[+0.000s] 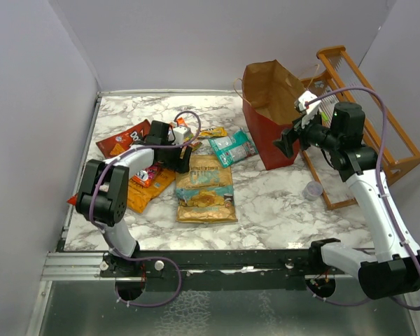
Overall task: Place the snacks into the paper bag
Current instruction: Pick up the snack from the center of the board.
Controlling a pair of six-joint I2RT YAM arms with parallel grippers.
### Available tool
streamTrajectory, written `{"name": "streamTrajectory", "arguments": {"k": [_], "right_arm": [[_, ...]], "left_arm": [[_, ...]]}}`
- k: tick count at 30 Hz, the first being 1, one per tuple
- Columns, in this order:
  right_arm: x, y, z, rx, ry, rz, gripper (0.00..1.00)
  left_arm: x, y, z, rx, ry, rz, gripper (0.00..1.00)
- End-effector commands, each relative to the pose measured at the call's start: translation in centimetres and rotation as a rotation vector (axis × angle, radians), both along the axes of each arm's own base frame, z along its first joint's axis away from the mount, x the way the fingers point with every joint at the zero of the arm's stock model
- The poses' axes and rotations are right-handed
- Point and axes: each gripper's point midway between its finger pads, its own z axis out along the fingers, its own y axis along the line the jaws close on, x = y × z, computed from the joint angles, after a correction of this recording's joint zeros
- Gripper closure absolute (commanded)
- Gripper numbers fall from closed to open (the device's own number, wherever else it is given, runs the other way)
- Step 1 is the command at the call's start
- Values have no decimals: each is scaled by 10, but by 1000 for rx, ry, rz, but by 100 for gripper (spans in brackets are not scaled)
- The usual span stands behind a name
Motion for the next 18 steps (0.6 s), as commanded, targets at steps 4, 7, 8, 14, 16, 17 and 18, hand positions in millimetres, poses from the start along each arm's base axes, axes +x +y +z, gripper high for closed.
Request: {"name": "streamTrajectory", "arguments": {"k": [4, 7, 8, 14, 16, 17, 18], "right_arm": [[-9, 2, 4, 19, -11, 14, 1], [-9, 2, 3, 18, -12, 14, 1], [-9, 2, 2, 18, -11, 13, 1], [-8, 1, -3, 14, -7, 7, 1], [-8, 1, -4, 12, -6, 7, 1], [-8, 1, -4, 12, -7, 7, 1], [-8, 1, -4, 12, -8, 6, 1]], "left_arm": [[3, -8, -16, -22, 103, 23, 30], [1, -12, -18, -43, 119, 21, 35], [1, -13, -19, -50, 123, 22, 37], [1, -14, -18, -61, 109, 9, 57], [2, -15, -15, -62, 95, 0, 66], [2, -15, -13, -64, 87, -9, 71], [2, -16, -11, -68, 80, -16, 76]]}}
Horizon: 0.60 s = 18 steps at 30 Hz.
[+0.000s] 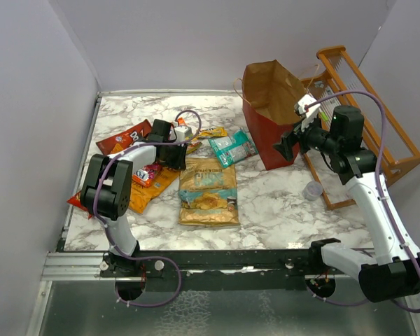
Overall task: Place the snacks into the paper bag
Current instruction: Pick up the snack from the center of the board.
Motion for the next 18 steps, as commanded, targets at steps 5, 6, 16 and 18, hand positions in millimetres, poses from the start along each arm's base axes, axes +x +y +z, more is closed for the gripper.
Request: {"name": "streamTrajectory", "arguments": {"k": [5, 6, 16, 18], "right_arm": [[0, 0, 2, 14, -17, -7, 1], [0, 0, 3, 14, -19, -7, 1], [-4, 3, 1, 16, -21, 17, 1], [-5, 4, 2, 19, -23, 24, 1]], "left_arm": [[-5, -16, 17, -81, -20, -87, 93], [-7, -19, 20, -95, -25, -101, 97], [-12, -27, 37, -149, -81, -165, 100], [-14, -30, 41, -166, -89, -190, 100]]}}
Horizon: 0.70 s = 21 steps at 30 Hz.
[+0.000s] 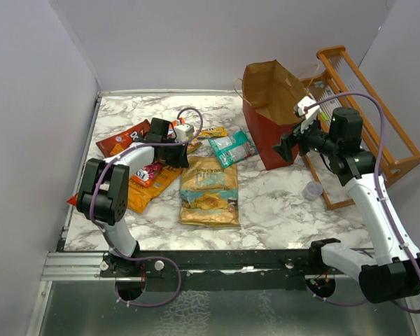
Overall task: Place the snacks into the paper bag
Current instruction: Pick up the snack from the center of the board.
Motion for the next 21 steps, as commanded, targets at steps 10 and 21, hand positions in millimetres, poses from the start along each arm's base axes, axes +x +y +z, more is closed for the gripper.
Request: {"name": "streamTrajectory", "arguments": {"k": [10, 21], "right_arm": [[-41, 46, 32, 76, -74, 378, 1], [-73, 122, 22, -6, -109, 710, 1]], "left_arm": [[-37, -12, 79, -25, -292, -348, 100], [-96, -28, 148, -68, -538, -637, 100]]}}
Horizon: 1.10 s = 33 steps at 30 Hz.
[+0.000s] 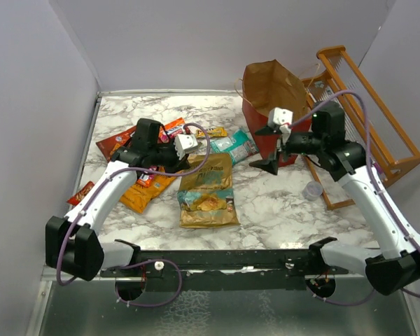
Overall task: Place the snacks into the paper bag
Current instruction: Pick up the snack from the center of the board.
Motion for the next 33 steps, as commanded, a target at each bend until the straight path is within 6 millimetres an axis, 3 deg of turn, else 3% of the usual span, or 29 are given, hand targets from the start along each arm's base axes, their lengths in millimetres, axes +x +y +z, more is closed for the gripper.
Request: {"name": "streamTrajectory", "arguments": {"k": [1, 10, 15, 20, 23, 29, 33], "right_arm": [[-11, 38, -24, -67, -8, 171, 1], [9, 82, -66, -68, 7, 283, 0], [10, 94, -92, -118, 25, 311, 1], [6, 98, -113, -144, 60, 343, 4], [4, 97, -123, -161, 83, 349, 17], [-6, 94, -139, -176, 170, 361, 58], [-13, 91, -147, -192, 230, 374, 79]], "left_arm": [[-25, -15, 31, -53, -87, -167, 100], [-60, -25, 52, -96, -97, -278, 100], [-71, -31, 70, -144, -101, -314, 100], [-76, -33, 75, -155, -101, -325, 100], [-76, -32, 78, -158, -109, -322, 100], [-77, -33, 80, -174, -118, -321, 100], [-77, -32, 83, -179, -130, -316, 100]]}}
